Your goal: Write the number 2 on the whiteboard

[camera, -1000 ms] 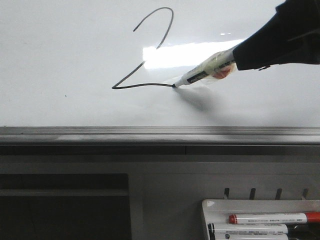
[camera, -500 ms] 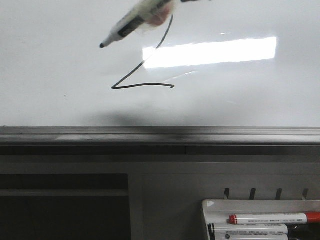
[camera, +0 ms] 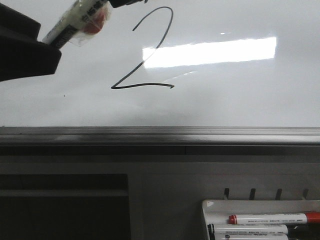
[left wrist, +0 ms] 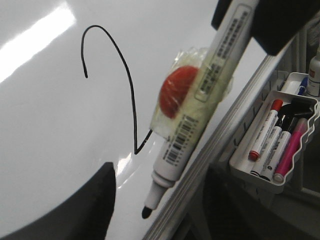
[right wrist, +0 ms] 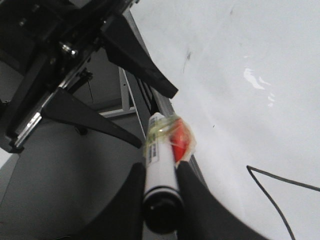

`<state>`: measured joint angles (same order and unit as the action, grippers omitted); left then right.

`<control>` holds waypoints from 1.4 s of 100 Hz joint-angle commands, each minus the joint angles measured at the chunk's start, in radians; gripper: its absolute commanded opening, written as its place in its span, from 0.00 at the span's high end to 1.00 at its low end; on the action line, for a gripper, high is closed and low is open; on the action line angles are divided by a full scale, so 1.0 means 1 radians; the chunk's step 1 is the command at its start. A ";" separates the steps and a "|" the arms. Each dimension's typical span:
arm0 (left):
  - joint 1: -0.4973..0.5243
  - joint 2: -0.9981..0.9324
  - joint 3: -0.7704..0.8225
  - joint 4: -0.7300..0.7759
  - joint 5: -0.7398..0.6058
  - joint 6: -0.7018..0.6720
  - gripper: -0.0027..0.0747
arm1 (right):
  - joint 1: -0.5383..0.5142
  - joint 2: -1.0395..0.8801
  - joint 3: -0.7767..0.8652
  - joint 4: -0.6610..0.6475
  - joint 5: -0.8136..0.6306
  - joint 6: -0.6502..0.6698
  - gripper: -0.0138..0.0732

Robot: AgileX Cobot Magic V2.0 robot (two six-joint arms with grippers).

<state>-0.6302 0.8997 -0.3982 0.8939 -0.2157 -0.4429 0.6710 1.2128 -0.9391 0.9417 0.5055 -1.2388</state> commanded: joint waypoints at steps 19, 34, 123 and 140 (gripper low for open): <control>-0.008 0.000 -0.035 0.007 -0.081 -0.010 0.49 | 0.041 -0.018 -0.035 0.022 -0.017 -0.007 0.92; -0.008 0.000 -0.033 0.011 -0.087 -0.010 0.49 | 0.052 -0.001 -0.035 0.022 -0.030 -0.007 0.92; -0.011 0.000 0.023 0.042 -0.079 -0.010 0.52 | 0.052 0.060 -0.033 0.022 -0.016 0.003 0.92; -0.011 0.000 0.023 0.042 -0.079 -0.010 0.80 | 0.052 0.060 -0.033 0.024 -0.016 0.003 0.92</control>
<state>-0.6302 0.9036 -0.3495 0.9532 -0.2471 -0.4429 0.7204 1.2954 -0.9391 0.9399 0.5088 -1.2370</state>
